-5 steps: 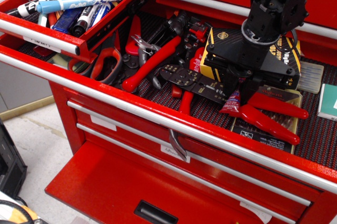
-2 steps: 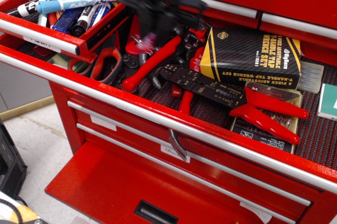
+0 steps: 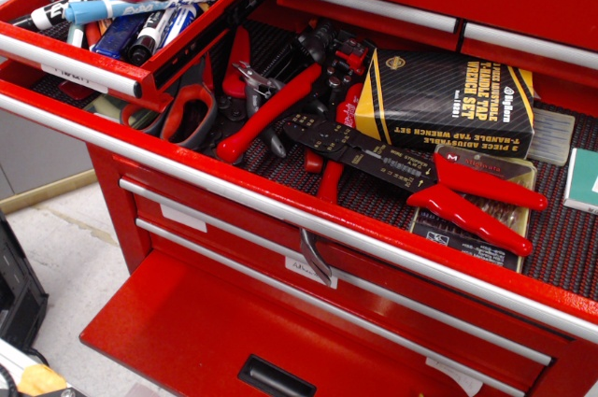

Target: Pick up glue and put into drawer

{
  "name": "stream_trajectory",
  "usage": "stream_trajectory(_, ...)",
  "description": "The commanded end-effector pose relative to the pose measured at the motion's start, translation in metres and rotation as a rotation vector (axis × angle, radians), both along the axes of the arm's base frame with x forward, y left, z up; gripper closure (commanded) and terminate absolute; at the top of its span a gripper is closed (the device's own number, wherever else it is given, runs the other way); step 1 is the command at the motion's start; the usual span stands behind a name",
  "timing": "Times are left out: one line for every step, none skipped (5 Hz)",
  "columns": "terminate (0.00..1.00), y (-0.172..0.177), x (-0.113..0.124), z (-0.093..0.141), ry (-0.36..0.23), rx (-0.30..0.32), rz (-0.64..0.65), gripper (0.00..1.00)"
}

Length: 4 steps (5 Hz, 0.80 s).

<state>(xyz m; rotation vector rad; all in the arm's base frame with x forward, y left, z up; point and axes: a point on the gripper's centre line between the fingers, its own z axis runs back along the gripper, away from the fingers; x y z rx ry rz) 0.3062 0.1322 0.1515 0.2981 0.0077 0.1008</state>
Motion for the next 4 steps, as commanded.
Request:
stream_trajectory(0.0,0.0529,0.0233,0.0184,-0.124,0.044,-0.118,0.0)
stream_trajectory(0.0,0.0529,0.0233,0.0184,-0.124,0.044,-0.118,0.0)
stream_trajectory(0.0,0.0529,0.0233,0.0184,-0.124,0.044,-0.118,0.0)
stream_trajectory(1.0,0.0529,0.0233,0.0184,-0.124,0.044,-0.118,0.0)
